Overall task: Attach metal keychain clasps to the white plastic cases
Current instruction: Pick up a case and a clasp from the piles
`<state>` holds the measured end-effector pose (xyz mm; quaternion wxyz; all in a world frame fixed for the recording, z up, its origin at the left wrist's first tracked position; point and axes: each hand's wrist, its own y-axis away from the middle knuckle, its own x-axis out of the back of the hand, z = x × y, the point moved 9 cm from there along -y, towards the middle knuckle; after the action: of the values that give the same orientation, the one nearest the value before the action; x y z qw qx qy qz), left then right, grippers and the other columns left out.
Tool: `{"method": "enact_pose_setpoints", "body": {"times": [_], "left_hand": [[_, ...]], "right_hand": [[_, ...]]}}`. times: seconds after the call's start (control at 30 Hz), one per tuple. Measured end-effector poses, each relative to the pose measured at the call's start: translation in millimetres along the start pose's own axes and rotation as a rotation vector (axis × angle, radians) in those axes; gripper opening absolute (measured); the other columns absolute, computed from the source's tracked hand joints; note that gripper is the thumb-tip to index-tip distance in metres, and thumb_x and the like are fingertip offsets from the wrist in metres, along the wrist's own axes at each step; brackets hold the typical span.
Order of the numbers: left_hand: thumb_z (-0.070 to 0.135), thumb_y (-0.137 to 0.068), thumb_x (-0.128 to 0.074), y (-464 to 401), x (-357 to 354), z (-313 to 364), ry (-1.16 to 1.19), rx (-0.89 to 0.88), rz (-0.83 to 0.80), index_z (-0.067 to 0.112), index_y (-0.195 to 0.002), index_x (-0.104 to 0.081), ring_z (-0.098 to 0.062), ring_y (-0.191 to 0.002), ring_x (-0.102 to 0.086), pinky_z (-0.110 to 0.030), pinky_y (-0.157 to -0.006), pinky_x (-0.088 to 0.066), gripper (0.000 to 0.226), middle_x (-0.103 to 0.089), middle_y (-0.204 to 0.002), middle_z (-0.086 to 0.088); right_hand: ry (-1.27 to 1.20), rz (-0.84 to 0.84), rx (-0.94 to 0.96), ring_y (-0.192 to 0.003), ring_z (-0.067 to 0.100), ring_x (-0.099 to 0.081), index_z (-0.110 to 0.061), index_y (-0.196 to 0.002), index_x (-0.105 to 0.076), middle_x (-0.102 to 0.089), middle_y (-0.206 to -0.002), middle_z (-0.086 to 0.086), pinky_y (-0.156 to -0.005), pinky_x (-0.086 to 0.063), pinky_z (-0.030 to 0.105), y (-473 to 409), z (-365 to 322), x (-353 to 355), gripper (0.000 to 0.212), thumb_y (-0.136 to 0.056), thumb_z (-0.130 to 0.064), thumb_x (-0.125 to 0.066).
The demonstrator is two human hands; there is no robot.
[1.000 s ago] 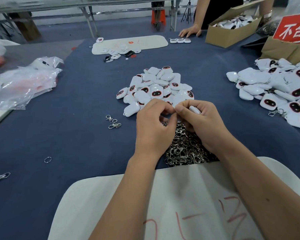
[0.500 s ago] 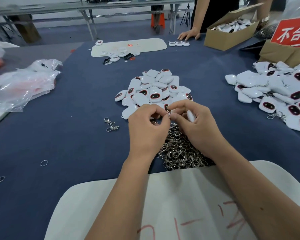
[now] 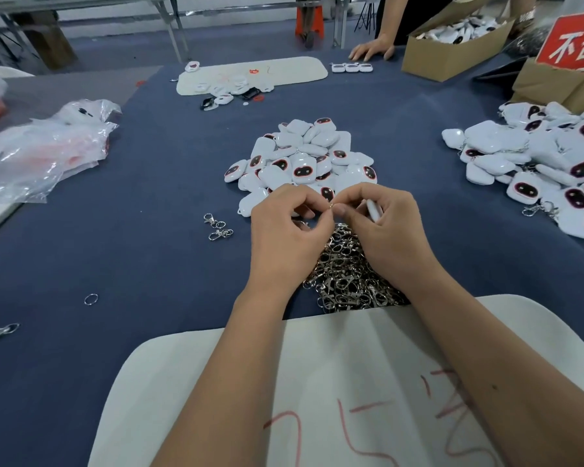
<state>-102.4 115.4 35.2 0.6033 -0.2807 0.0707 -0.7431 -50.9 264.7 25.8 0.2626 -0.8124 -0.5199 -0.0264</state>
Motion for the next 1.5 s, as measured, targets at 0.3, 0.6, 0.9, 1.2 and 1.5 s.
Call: {"method": "enact_pose_setpoints", "body": {"times": [0.3, 0.6, 0.9, 1.2, 1.5], "left_hand": [[0.004, -0.084, -0.08, 0, -9, -7, 0.191, 0.098, -0.165, 0.011, -0.079, -0.073, -0.015, -0.062, -0.051, -0.028, -0.058, -0.046, 0.011, -0.057, -0.061, 0.009], [0.007, -0.087, -0.078, 1, -9, -12, 0.252, 0.145, -0.151, 0.009, -0.081, -0.072, -0.02, -0.067, -0.055, -0.047, -0.069, -0.057, 0.009, -0.061, -0.065, 0.011], [0.001, -0.089, -0.074, 3, -15, -17, 0.392, 0.219, -0.265, -0.004, -0.086, -0.07, -0.026, -0.066, -0.054, -0.039, -0.065, -0.049, 0.007, -0.061, -0.073, -0.014], [0.001, -0.09, -0.073, -1, -4, -26, 0.291, 0.211, -0.235, 0.003, -0.083, -0.073, -0.013, -0.056, -0.055, -0.025, -0.059, -0.053, 0.007, -0.061, -0.065, 0.0], [-0.001, -0.092, -0.071, 0, -3, -23, 0.323, 0.202, -0.293, 0.008, -0.081, -0.073, -0.012, -0.055, -0.055, -0.026, -0.059, -0.056, 0.014, -0.061, -0.061, 0.006]], "right_hand": [[-0.162, -0.109, -0.045, -0.058, 0.003, -0.047, -0.016, -0.093, -0.075, -0.06, -0.062, -0.018, -0.058, -0.04, 0.017, -3, 9, -5, 0.013, -0.097, -0.006, -0.068], [-0.202, -0.107, -0.085, -0.058, 0.007, -0.044, -0.01, -0.093, -0.075, -0.057, -0.06, -0.013, -0.053, -0.038, 0.018, -3, 13, -5, 0.009, -0.098, -0.007, -0.069], [-0.185, -0.25, -0.101, -0.06, 0.023, -0.037, -0.019, -0.09, -0.071, -0.05, -0.062, 0.001, -0.052, -0.03, 0.032, 0, 10, -11, 0.014, -0.101, -0.013, -0.065], [-0.097, -0.184, -0.065, -0.059, 0.016, -0.04, -0.013, -0.091, -0.068, -0.051, -0.063, -0.003, -0.053, -0.033, 0.025, 0, 11, -8, 0.011, -0.1, -0.008, -0.066], [-0.05, -0.207, -0.019, -0.061, 0.008, -0.037, -0.014, -0.093, -0.072, -0.048, -0.066, -0.001, -0.057, -0.032, 0.019, 1, 5, -10, 0.006, -0.098, -0.013, -0.07]]}}
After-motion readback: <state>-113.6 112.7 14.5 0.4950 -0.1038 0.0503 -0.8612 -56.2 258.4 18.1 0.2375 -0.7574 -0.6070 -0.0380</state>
